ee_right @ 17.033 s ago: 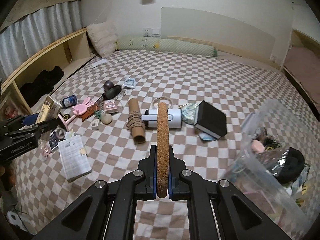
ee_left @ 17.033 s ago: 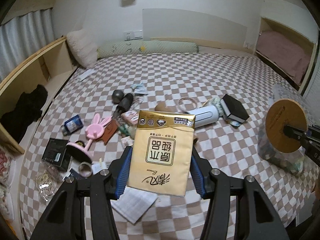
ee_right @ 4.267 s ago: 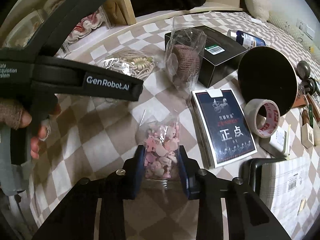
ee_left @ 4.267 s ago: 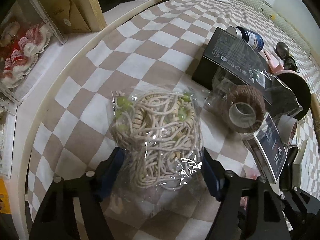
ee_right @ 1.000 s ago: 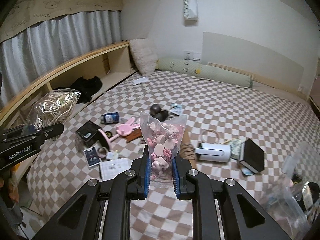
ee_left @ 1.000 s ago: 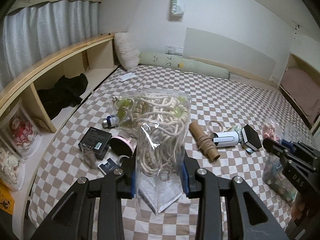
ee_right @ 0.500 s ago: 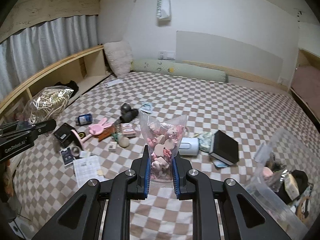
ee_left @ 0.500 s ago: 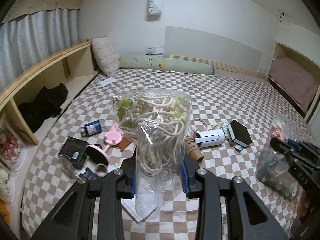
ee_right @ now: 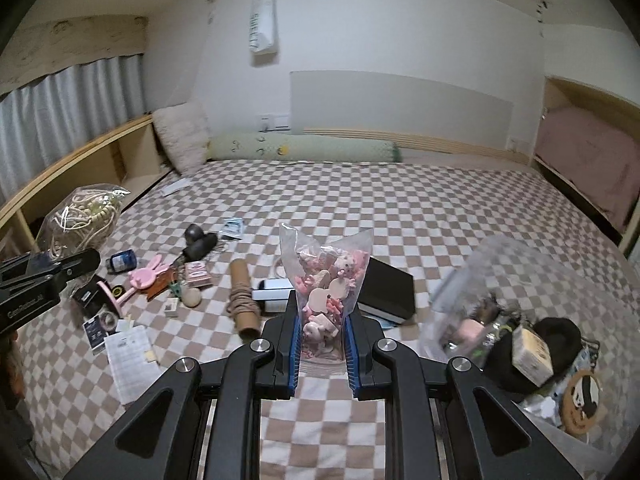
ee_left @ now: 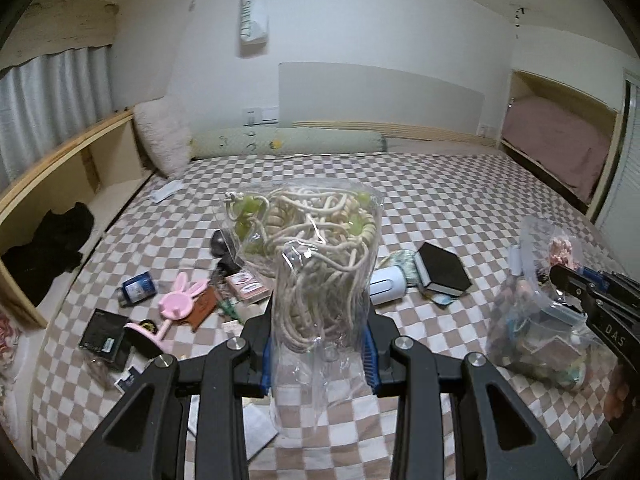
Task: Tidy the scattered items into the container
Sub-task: 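Carry the cord bag in the left gripper while the right gripper carries the candy bag to the box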
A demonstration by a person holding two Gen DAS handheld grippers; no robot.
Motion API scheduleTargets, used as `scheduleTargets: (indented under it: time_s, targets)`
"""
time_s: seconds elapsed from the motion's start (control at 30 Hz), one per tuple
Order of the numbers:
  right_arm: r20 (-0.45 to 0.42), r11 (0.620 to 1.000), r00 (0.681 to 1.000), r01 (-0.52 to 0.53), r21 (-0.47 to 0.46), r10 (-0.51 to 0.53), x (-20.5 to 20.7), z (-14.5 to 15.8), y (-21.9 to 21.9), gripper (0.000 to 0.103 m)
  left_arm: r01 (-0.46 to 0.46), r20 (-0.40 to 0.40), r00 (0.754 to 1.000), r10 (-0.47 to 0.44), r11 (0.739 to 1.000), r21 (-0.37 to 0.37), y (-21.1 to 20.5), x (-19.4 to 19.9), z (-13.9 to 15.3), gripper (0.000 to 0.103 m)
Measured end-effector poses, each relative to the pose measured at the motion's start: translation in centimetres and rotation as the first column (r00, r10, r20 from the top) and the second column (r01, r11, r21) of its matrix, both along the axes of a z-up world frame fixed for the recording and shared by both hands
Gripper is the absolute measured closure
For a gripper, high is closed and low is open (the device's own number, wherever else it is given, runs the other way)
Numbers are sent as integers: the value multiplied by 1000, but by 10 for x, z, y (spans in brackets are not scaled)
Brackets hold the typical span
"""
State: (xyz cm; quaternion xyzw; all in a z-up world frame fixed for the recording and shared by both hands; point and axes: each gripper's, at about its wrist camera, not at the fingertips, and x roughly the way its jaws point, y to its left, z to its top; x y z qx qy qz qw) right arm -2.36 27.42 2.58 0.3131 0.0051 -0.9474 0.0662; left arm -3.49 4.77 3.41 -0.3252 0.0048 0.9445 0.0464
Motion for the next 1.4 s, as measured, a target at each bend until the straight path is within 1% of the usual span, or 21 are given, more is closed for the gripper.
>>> scheduleTargets:
  time_s: [0.1, 0.2, 0.3, 0.47, 0.57, 0.77, 1.07, 1.17, 1.3, 1.4]
  targets:
    - [-11, 999, 999, 33, -2, -33, 2, 2, 15, 84, 21, -6, 1000, -21, 1000, 20, 10, -3, 2, 69]
    - [-14, 998, 998, 56, -12, -56, 4, 4, 27, 84, 47, -17, 999, -47, 999, 23, 24, -5, 4, 69]
    - [-22, 997, 996, 82, -3, -82, 5, 5, 39, 84, 79, -19, 997, -79, 996, 35, 40, -9, 4, 69]
    - [-18, 992, 992, 126, -16, -127, 8, 5, 64, 84, 124, -21, 992, -124, 992, 31, 68, -16, 4, 69]
    - [-21, 987, 986, 162, -10, -163, 7, 4, 80, 84, 148, -21, 989, -147, 989, 29, 83, -21, 2, 69]
    - [-19, 967, 968, 251, -30, -252, 10, 2, 126, 84, 199, -18, 980, -199, 979, 32, 113, -26, -2, 69]
    - [9, 914, 917, 398, -75, -399, 20, -7, 205, 84, 276, -13, 961, -276, 961, 33, 156, -35, -13, 69]
    - [18, 889, 892, 452, -77, -452, 27, -12, 231, 84, 295, -10, 956, -295, 955, 26, 166, -36, -16, 69]
    - [30, 856, 858, 514, -57, -513, 33, -20, 260, 84, 310, -3, 951, -310, 951, 8, 175, -37, -21, 69]
    - [57, 828, 830, 558, -51, -555, 37, -29, 283, 84, 322, 3, 947, -322, 947, -6, 182, -37, -25, 69]
